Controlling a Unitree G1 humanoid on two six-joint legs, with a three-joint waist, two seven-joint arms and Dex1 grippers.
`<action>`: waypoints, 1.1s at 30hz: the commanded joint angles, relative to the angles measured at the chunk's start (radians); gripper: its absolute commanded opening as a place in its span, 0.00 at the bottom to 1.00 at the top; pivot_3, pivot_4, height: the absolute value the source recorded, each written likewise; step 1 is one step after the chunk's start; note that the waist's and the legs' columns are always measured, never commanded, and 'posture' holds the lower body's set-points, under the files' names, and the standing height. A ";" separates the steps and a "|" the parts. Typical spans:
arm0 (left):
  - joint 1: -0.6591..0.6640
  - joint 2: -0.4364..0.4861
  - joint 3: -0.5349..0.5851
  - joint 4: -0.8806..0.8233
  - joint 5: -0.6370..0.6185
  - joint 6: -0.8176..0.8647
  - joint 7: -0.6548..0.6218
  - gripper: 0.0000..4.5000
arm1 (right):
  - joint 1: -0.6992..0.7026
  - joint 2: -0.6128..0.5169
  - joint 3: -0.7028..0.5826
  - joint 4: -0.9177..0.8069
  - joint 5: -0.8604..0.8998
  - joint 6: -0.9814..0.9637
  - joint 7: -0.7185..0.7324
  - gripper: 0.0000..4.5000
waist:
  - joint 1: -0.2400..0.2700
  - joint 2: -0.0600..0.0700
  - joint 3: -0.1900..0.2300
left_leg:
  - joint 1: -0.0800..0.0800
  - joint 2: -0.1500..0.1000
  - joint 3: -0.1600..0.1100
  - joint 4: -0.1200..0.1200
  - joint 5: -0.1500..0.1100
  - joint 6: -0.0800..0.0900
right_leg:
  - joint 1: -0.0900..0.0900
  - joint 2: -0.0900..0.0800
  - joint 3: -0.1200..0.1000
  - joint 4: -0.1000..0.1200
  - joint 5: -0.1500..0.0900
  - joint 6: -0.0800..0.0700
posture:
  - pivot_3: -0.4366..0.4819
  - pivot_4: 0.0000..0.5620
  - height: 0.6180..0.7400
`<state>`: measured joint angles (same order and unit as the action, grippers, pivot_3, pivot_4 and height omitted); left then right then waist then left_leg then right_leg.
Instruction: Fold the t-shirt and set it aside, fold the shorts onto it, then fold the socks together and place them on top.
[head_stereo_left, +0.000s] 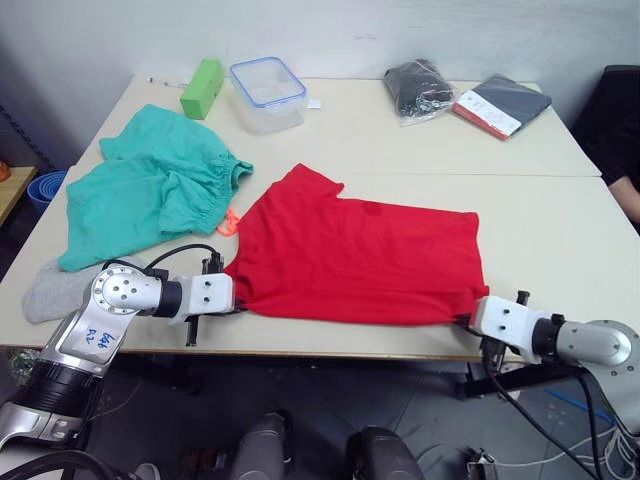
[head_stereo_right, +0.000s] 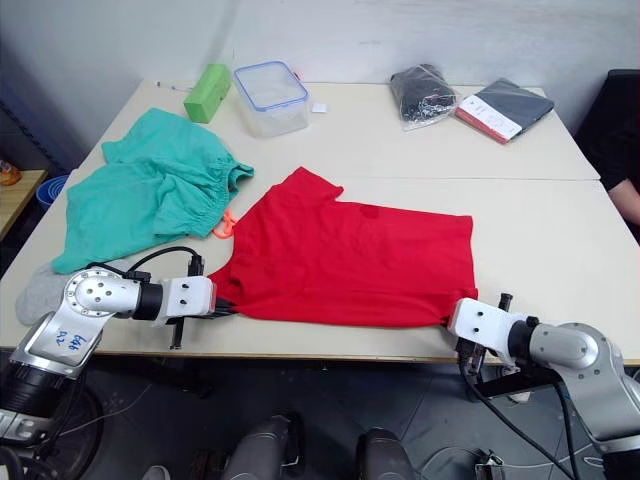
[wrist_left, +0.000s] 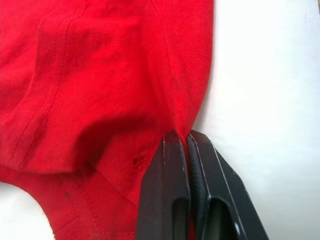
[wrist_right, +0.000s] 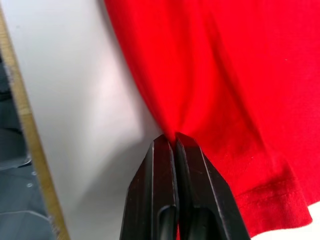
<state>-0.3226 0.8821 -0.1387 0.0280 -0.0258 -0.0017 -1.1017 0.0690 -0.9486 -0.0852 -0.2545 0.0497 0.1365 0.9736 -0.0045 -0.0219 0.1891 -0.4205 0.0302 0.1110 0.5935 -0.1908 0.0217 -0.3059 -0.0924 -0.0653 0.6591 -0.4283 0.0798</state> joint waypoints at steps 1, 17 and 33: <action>0.079 0.039 0.001 -0.051 -0.025 0.087 -0.048 0.00 | 0.023 -0.038 -0.036 -0.024 0.051 -0.003 0.060 0.00 | -0.004 0.000 0.000 | 0.000 0.000 0.000 0.000 0.000 0.000 | 0.000 0.000 0.000 0.000 0.000 0.000 | 0.48 0.27 1.00; 0.233 0.066 0.048 -0.273 -0.103 0.231 -0.047 0.00 | 0.066 -0.064 -0.062 0.052 0.020 -0.101 0.067 0.00 | -0.022 0.000 0.000 | 0.000 0.000 0.000 -0.001 -0.001 0.000 | 0.000 0.000 0.000 -0.002 0.000 0.000 | 0.48 0.27 1.00; 0.279 0.145 0.227 -0.353 -0.385 0.562 -0.115 0.71 | 0.112 -0.059 -0.132 -0.045 0.110 -0.083 0.066 0.44 | -0.022 0.000 0.001 | 0.000 0.000 0.000 -0.001 -0.001 -0.001 | 0.000 0.000 0.000 -0.003 -0.001 -0.001 | 0.48 0.27 1.00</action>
<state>-0.0214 0.9993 0.0286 -0.3090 -0.3440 0.4973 -1.1899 0.1754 -0.9894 -0.1644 -0.2447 0.1129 0.0329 1.0225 -0.0267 -0.0217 0.1902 -0.4213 0.0306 0.1106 0.5922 -0.1922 0.0209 -0.3063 -0.0922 -0.0651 0.6566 -0.4289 0.0792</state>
